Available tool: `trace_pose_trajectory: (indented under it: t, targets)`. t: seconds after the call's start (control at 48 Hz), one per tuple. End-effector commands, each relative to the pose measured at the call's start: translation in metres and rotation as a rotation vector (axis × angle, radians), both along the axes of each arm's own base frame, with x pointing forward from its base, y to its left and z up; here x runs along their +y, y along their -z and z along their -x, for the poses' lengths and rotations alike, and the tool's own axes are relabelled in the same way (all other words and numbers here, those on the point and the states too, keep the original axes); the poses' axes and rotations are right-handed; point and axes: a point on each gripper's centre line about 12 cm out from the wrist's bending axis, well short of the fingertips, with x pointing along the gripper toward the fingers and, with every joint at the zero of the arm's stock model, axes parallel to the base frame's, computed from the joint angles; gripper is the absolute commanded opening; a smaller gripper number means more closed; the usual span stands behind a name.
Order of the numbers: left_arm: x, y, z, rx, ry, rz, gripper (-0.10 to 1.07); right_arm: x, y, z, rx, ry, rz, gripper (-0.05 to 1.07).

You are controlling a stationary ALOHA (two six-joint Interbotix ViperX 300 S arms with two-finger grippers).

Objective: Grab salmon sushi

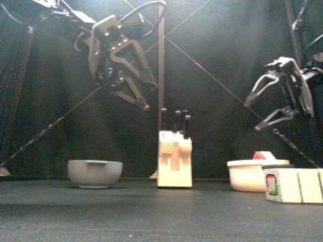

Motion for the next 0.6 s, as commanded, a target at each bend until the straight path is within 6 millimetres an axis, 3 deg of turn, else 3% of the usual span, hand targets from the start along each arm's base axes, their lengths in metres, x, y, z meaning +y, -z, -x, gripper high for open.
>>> trace_pose_trajectory:
  t: [0.0, 0.292, 0.583]
  targets:
    - [0.01, -0.015, 0.009, -0.046, -0.021, -0.002, 1.0, -0.001, -0.017, -0.01, -0.019, 0.0, -0.044, 1.02]
    - [0.025, -0.026, 0.046, -0.107, -0.049, 0.002, 1.0, 0.001, -0.026, -0.026, 0.125, 0.014, -0.245, 1.02]
    - [0.032, -0.027, 0.072, -0.163, -0.038, -0.005, 1.0, 0.016, -0.018, -0.043, 0.225, 0.071, -0.355, 1.02]
